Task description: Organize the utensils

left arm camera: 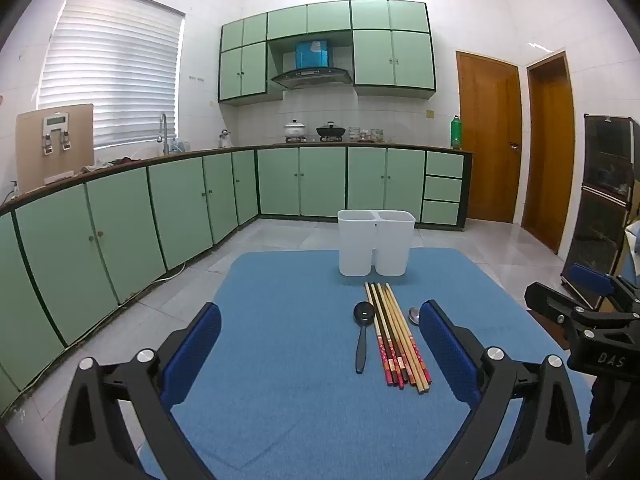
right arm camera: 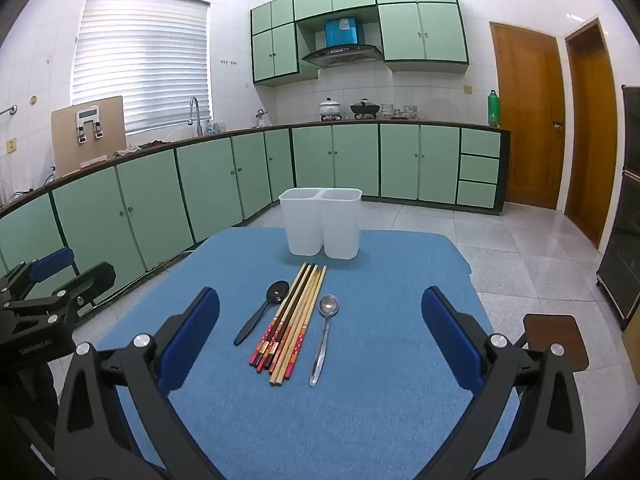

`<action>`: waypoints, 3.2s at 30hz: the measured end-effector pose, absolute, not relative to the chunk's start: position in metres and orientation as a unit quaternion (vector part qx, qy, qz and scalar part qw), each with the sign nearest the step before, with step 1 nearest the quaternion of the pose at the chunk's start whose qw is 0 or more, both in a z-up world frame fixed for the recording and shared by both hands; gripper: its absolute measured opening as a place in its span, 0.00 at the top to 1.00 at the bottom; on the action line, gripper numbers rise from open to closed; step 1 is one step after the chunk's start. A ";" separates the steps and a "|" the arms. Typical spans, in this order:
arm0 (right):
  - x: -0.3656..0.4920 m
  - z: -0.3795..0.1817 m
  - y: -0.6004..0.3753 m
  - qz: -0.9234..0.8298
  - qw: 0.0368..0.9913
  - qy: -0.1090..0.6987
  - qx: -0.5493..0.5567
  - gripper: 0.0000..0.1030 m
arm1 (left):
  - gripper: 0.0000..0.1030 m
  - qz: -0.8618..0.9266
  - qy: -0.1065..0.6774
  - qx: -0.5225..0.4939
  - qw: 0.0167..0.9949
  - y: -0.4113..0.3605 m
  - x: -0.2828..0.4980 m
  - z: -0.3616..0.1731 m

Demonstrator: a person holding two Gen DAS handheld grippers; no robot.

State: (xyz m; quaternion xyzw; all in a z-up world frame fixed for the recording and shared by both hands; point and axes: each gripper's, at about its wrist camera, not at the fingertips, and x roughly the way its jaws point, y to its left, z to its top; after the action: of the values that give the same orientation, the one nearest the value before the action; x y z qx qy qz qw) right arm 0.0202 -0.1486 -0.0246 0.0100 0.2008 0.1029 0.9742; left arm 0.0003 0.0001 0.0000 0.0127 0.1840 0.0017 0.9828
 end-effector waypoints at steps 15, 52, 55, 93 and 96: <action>0.026 -0.030 -0.147 0.103 0.973 0.204 0.010 0.05 | 0.06 0.007 0.181 0.010 0.983 0.003 0.004 -0.002; 0.028 -0.031 -0.147 0.100 0.973 0.209 0.009 0.05 | 0.06 0.007 0.184 0.011 0.983 0.003 0.006 -0.003; 0.027 -0.033 -0.147 0.099 0.972 0.211 0.008 0.05 | 0.06 0.007 0.184 0.011 0.983 0.003 0.007 -0.003; 0.039 -0.043 -0.149 0.097 0.967 0.235 0.011 0.05 | 0.06 0.006 0.204 0.009 0.979 0.004 0.019 -0.015; 0.043 -0.045 -0.148 0.097 0.966 0.240 0.008 0.05 | 0.06 0.007 0.210 0.012 0.978 0.004 0.024 -0.016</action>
State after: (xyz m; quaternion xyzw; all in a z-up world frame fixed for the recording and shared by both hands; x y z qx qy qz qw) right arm 0.0435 -0.1484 -0.0455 0.0085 0.2397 0.0967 0.9660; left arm 0.0243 0.0038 -0.0164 0.0122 0.2100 0.0066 0.9776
